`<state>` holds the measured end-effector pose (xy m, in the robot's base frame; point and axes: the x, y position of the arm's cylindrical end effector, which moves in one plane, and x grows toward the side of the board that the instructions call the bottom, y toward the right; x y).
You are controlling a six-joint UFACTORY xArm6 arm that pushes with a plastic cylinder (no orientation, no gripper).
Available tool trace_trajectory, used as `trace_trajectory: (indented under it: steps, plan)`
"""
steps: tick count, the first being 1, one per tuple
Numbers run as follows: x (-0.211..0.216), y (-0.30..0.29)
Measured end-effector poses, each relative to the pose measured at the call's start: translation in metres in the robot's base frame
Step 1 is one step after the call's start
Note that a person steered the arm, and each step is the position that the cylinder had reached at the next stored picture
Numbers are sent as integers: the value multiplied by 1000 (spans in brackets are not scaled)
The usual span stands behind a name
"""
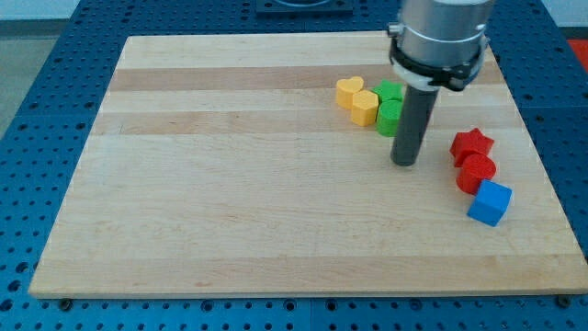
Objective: Move the triangle into the red star
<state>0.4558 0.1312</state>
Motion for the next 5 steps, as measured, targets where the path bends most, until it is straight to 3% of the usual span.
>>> trace_trajectory:
  steps: [3, 5]
  plan:
    - [-47, 30]
    - [-119, 37]
